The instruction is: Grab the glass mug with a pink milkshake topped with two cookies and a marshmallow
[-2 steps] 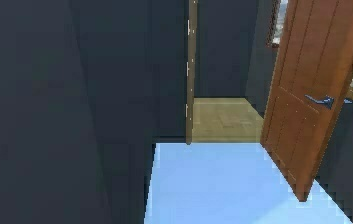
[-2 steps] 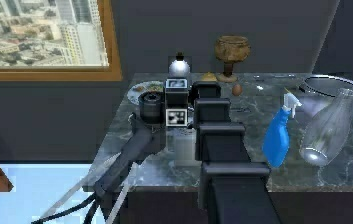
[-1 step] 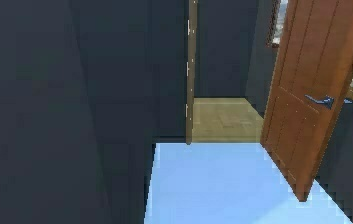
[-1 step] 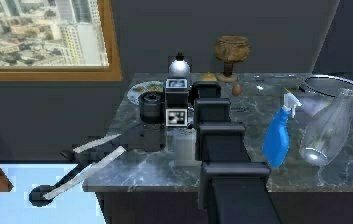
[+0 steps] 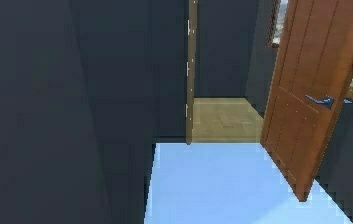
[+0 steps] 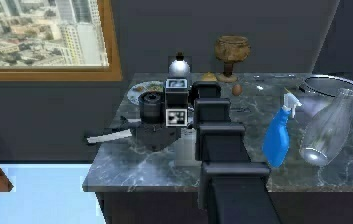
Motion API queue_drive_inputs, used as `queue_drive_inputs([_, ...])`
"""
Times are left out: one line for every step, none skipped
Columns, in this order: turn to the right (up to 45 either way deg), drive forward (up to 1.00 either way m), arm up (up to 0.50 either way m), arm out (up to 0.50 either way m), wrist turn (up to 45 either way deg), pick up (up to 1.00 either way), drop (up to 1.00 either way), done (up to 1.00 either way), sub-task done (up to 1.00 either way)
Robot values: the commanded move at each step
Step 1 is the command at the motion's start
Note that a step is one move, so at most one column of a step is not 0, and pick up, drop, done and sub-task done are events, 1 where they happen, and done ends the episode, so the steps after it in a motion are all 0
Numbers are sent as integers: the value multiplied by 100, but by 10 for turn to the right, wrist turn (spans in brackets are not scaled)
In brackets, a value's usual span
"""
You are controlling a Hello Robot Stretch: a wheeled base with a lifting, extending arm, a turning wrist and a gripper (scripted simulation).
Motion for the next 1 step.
queue_drive_inputs([0,0,0,0,450,0,0,0,0])
